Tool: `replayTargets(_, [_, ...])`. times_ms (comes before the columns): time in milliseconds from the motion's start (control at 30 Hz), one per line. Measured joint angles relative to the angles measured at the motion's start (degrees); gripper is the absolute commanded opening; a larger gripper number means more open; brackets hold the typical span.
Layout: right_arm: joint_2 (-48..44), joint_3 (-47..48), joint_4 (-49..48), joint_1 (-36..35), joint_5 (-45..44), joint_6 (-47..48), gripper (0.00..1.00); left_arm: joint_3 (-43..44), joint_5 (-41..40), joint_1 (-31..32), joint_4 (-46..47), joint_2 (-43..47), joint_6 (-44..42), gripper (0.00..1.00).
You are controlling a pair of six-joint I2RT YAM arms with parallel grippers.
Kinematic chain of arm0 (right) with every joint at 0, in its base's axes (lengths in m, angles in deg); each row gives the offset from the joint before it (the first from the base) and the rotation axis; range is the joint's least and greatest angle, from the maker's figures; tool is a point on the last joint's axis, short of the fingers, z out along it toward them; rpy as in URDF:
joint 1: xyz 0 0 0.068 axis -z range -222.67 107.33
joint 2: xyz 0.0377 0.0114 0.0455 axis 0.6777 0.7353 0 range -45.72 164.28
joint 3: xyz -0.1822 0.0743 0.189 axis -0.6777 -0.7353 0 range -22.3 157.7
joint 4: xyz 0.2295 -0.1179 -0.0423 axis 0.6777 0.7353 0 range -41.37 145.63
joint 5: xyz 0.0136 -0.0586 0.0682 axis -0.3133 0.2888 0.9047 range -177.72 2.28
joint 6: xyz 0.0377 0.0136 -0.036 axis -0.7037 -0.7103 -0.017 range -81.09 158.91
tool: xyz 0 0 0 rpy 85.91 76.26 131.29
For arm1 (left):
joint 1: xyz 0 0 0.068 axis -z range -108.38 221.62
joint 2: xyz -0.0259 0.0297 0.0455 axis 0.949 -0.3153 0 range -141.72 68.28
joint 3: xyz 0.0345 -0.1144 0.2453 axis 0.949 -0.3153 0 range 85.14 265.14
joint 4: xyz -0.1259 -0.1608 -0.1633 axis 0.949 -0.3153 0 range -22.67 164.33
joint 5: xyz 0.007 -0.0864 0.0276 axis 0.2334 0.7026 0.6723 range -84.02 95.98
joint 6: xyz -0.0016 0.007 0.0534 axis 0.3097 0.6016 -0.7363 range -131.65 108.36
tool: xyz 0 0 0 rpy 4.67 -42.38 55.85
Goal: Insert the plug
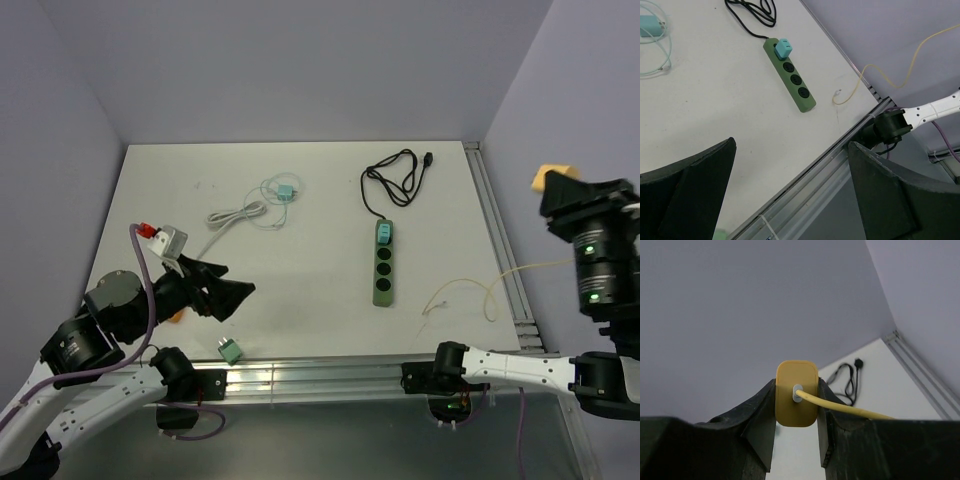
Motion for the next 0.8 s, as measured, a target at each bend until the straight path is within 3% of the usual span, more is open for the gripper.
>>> replayTargets(67, [1.7,3.2,-11.5,0.0,0.7,11.4,0.00,0.0,-0.2,0.0,0.0,-0.1,0.0,0.99])
replayTargets(167, [1.5,0.0,-29.0,0.2,2.5,27.0,0.00,-0.1,-0.1,0.0,0.8,0.0,0.1,1.00])
replayTargets(300, [2.5,-6.3,-38.9,1.0,5.3,36.5,0.00,-0.4,0.6,0.0,2.3,-0.5,0.4,0.99])
replayTargets(367, [3.7,-8.2,-37.7,4.0,7.2,34.6,0.00,-0.5,1.5,0.0,3.1,-1.1,0.6,0.99])
replayTargets(567, [14.3,-8.0,-19.7,28.5,21.3,14.6,0.00,-1.0,3.1,0.0,3.3,-1.3,1.7,1.00])
replayTargets(800, [30.9,-8.9,-9.2,43.9,33.7,1.3,0.00,-1.0,3.5,0.0,1.9,1.3,3.0,1.00])
